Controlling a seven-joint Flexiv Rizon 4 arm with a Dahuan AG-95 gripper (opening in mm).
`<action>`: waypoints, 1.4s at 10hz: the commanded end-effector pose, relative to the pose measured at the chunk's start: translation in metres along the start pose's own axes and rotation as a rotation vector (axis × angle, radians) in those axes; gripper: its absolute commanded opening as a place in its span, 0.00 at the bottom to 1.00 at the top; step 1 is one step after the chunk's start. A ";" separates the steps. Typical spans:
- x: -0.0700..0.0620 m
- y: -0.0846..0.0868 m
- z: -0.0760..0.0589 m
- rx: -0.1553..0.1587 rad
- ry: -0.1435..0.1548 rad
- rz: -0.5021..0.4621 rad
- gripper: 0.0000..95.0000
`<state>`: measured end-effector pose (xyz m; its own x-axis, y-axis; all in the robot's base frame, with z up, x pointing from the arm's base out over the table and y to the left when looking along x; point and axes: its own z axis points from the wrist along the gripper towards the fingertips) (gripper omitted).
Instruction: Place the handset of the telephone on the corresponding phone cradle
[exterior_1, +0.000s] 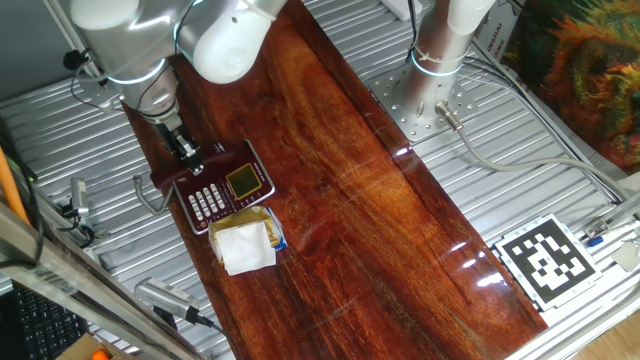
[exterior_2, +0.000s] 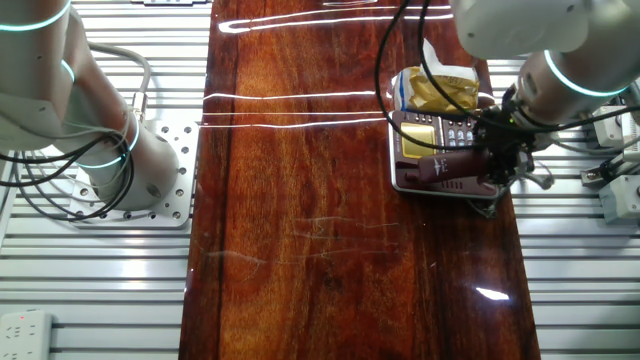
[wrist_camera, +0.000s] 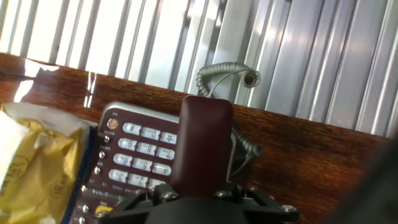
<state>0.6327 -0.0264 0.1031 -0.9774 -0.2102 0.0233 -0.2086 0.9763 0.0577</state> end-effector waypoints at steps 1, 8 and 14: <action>0.000 -0.001 0.005 0.004 0.002 0.030 0.00; 0.009 0.000 0.014 0.020 0.005 0.049 0.00; 0.021 0.001 0.026 0.014 -0.013 0.050 0.00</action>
<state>0.6098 -0.0284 0.0786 -0.9870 -0.1600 0.0122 -0.1593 0.9863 0.0416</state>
